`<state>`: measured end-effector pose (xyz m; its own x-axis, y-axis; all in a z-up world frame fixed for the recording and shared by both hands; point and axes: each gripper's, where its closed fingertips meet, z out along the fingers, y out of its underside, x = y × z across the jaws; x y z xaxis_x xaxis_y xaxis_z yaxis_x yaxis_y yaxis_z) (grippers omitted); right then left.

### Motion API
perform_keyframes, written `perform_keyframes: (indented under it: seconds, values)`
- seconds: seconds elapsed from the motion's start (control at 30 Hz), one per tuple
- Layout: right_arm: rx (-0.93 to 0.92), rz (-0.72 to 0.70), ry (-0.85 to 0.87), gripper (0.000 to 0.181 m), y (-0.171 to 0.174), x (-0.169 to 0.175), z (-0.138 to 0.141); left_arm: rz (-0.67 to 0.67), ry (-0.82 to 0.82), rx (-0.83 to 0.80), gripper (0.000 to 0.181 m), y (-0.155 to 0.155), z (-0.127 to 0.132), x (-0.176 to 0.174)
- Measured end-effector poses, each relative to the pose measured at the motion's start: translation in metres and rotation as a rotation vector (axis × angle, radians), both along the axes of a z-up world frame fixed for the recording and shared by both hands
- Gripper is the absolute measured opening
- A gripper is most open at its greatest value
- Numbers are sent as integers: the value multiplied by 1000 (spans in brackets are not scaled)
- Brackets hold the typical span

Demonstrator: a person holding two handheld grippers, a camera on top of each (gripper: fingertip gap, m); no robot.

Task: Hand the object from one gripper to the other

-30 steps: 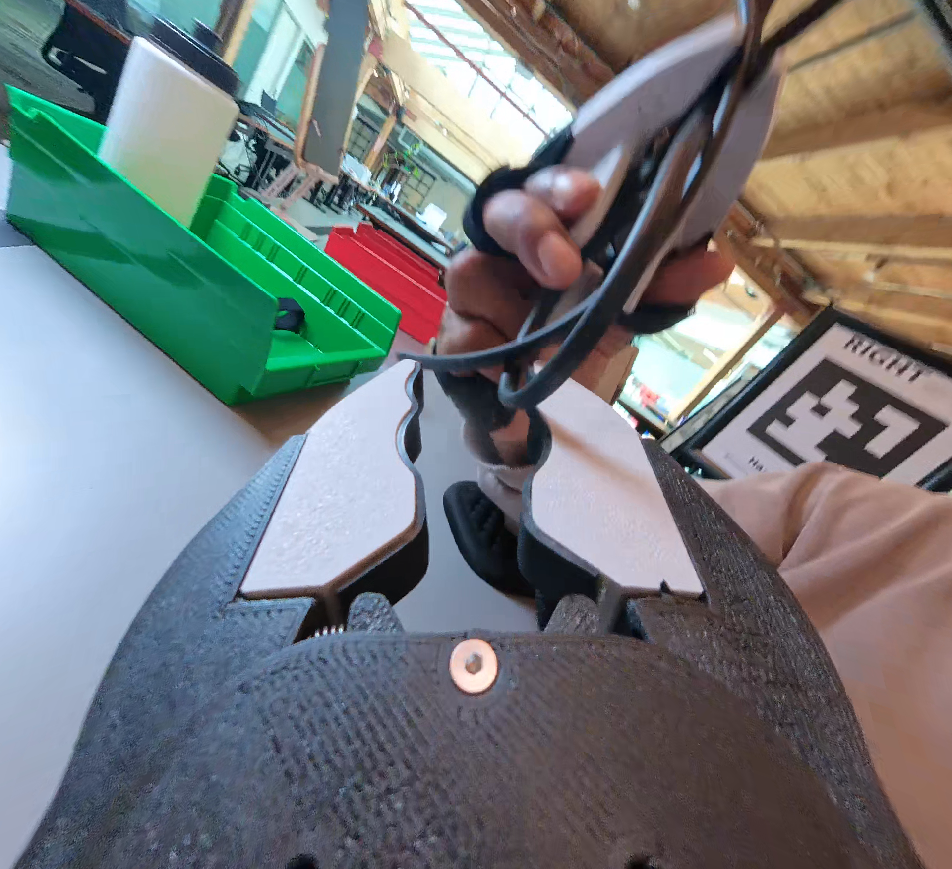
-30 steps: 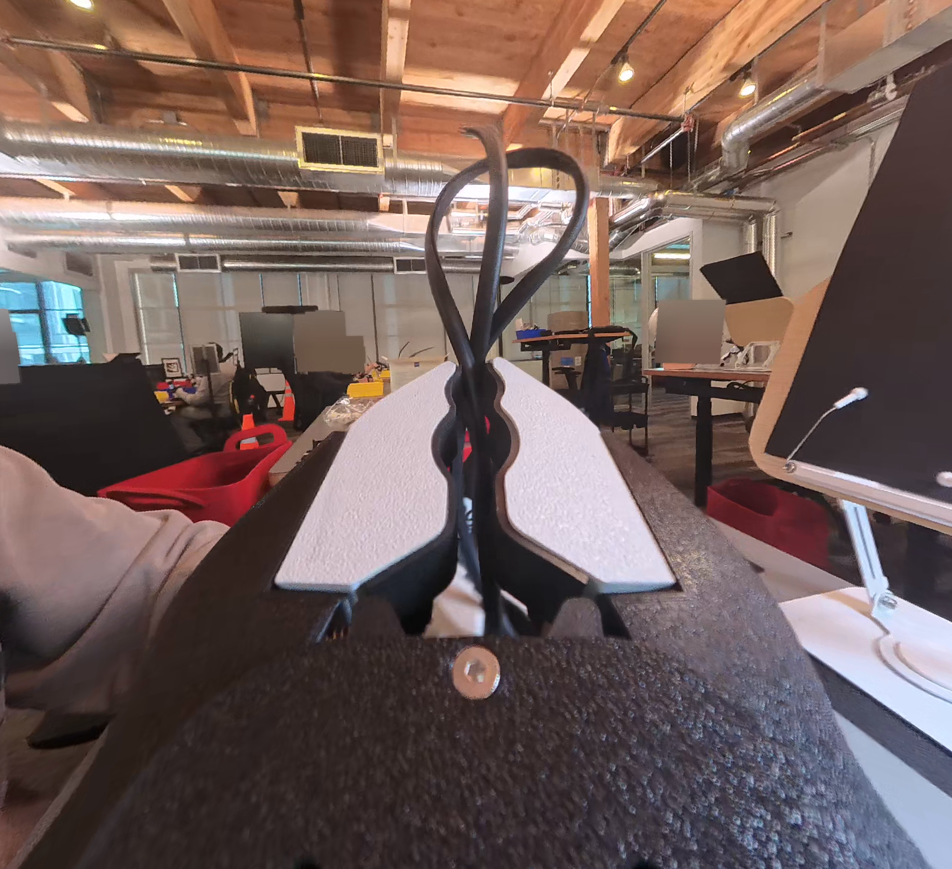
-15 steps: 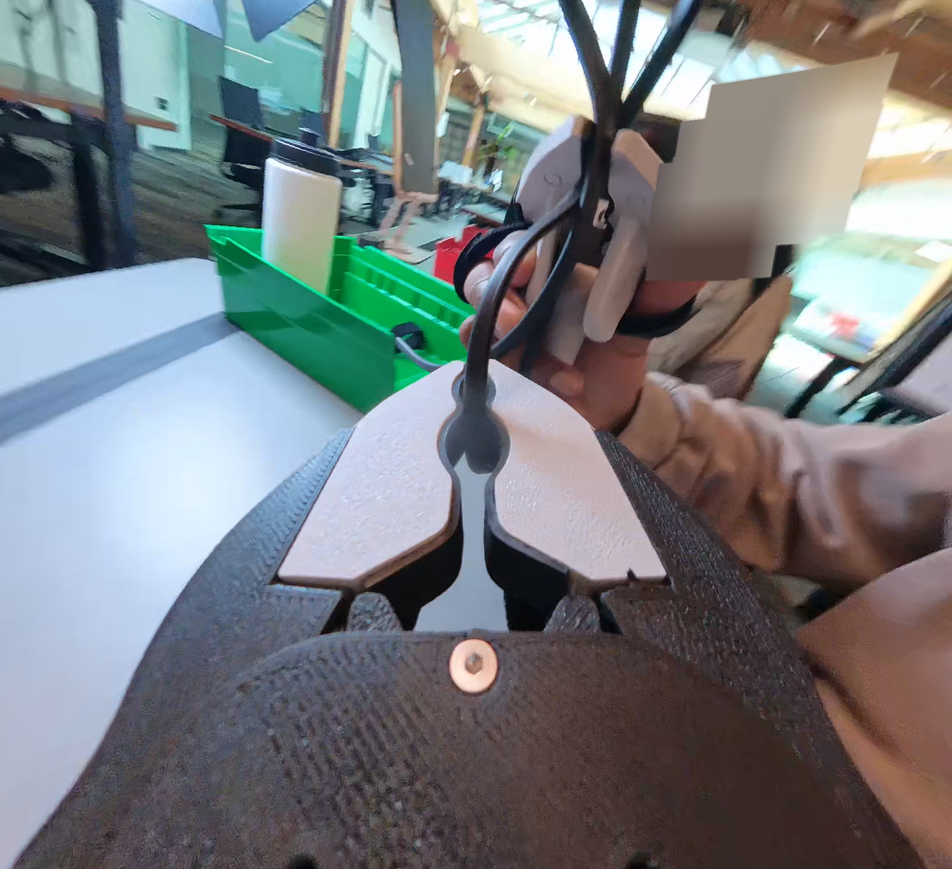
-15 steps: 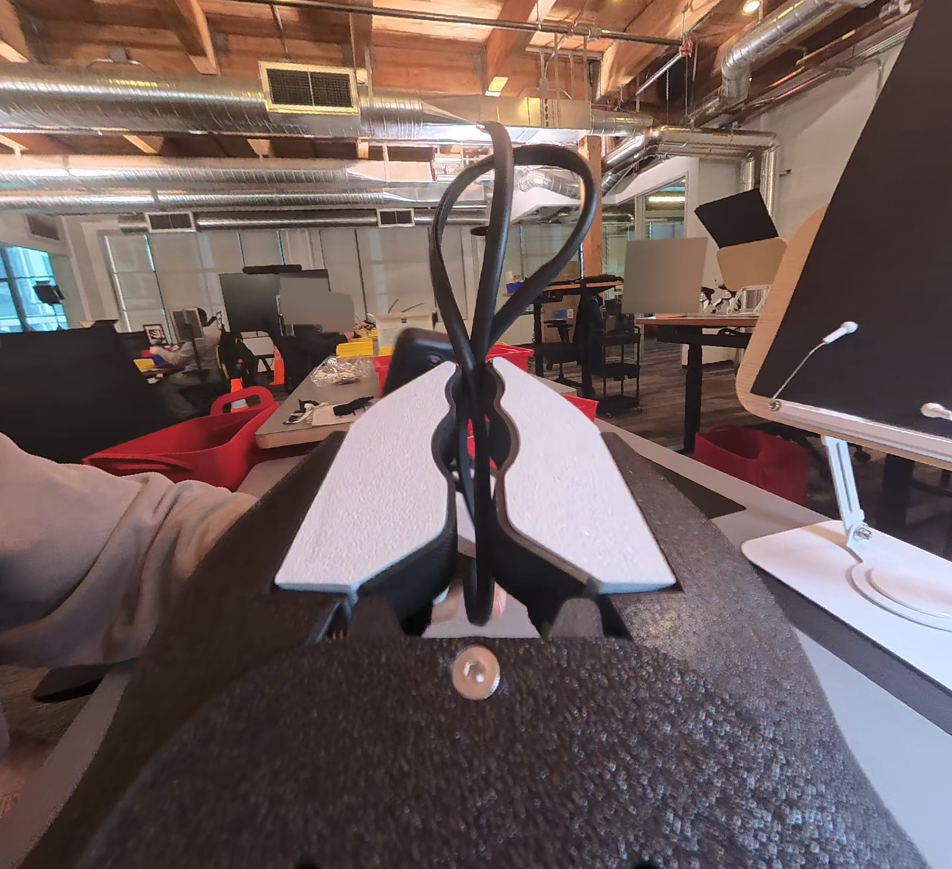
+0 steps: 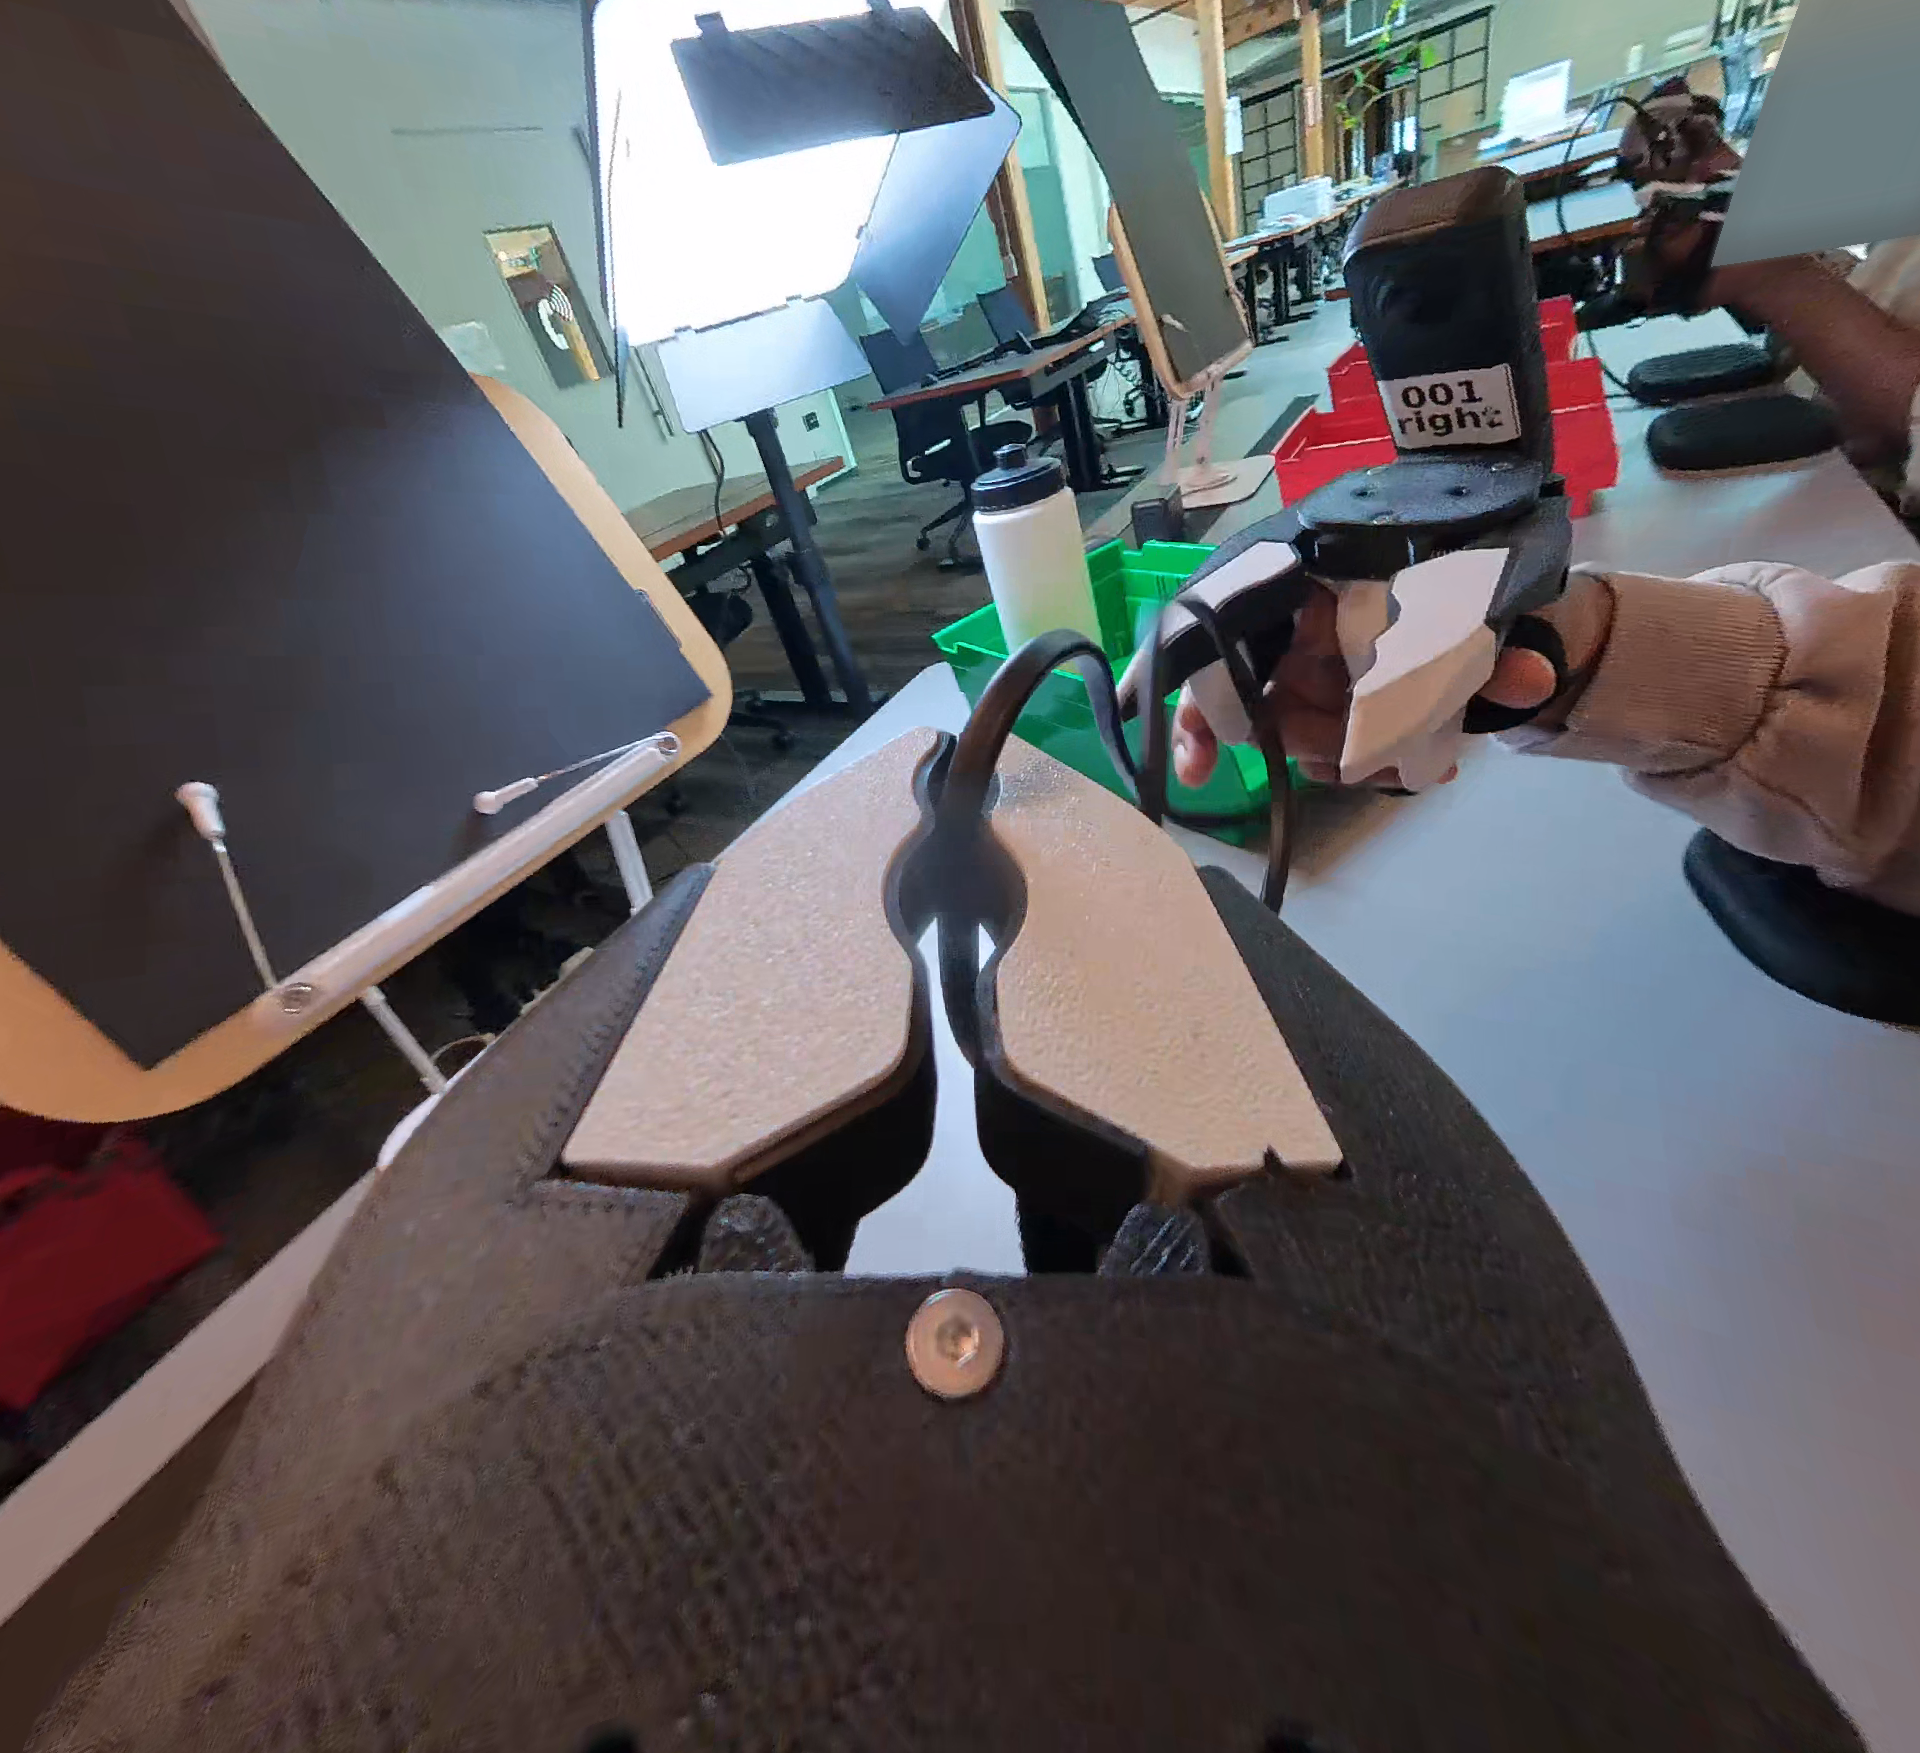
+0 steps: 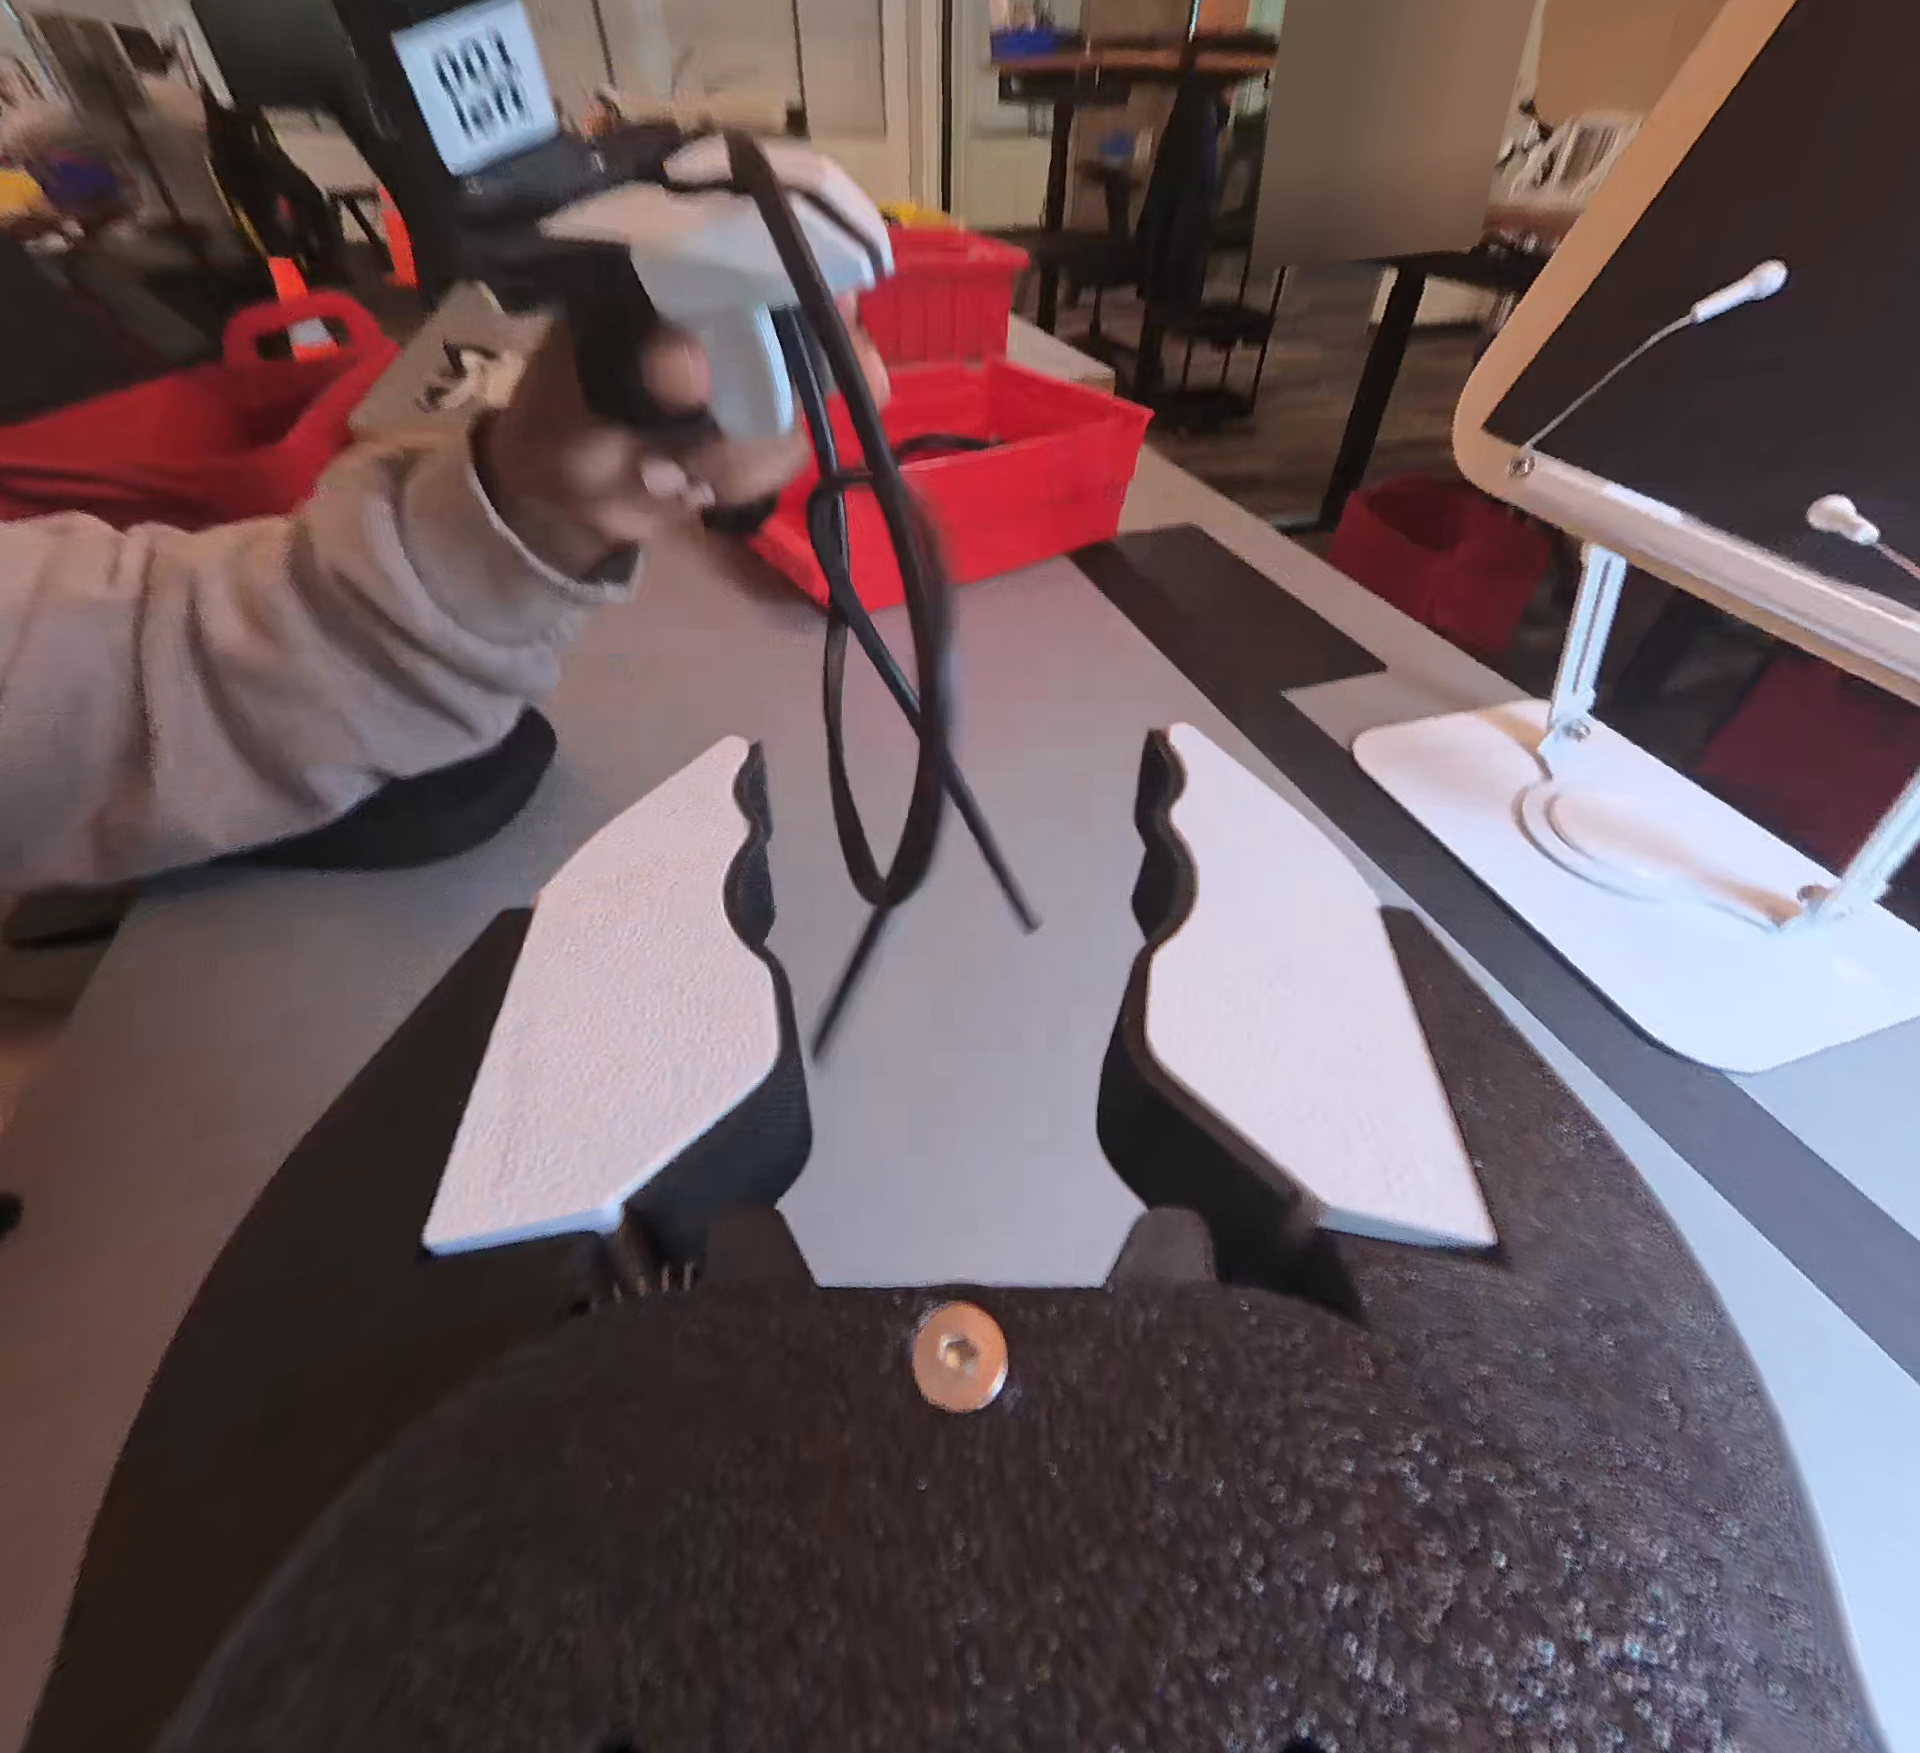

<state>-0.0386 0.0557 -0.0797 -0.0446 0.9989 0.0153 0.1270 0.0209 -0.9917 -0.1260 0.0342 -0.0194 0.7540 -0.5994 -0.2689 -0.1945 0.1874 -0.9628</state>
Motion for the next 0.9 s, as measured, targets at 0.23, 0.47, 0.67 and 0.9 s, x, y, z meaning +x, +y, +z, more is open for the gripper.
perform_keyframes:
  seconds: [0.23, 0.47, 0.67, 0.9]
  values:
    - [117, -15, -233, 73, 1, 15, -19, 9, 175, 68, 1, -14, 7, -6]
    - [-40, 325, -93, 77, -77, -4, 3, -456, 47, 183, 1, -83, 26, 65]
    - [-42, 420, -131, 75, -115, -38, -36, -777, -140, 126, 1, -127, 37, 98]
    - [-70, 648, -60, 0, -155, -21, -14, -672, -170, 99, 1, -102, 39, 71]
